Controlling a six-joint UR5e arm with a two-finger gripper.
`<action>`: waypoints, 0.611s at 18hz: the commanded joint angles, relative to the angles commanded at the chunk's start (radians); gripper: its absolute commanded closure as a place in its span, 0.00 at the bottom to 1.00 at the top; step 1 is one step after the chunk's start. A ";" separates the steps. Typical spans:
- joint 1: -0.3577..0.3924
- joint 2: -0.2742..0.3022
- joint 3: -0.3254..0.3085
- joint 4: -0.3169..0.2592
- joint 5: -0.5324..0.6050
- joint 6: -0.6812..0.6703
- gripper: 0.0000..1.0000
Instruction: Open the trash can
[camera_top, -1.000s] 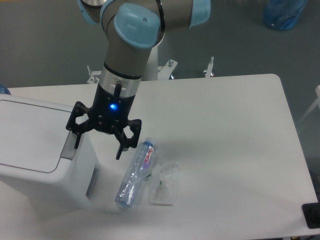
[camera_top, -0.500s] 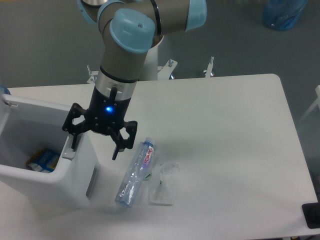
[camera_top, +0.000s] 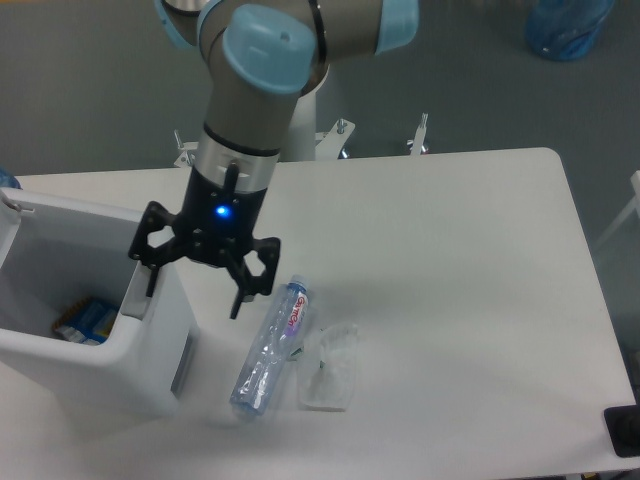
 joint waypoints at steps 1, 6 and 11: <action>0.020 -0.005 0.000 0.000 0.006 0.015 0.00; 0.133 -0.052 0.008 -0.001 0.130 0.317 0.00; 0.196 -0.130 0.066 -0.001 0.213 0.508 0.00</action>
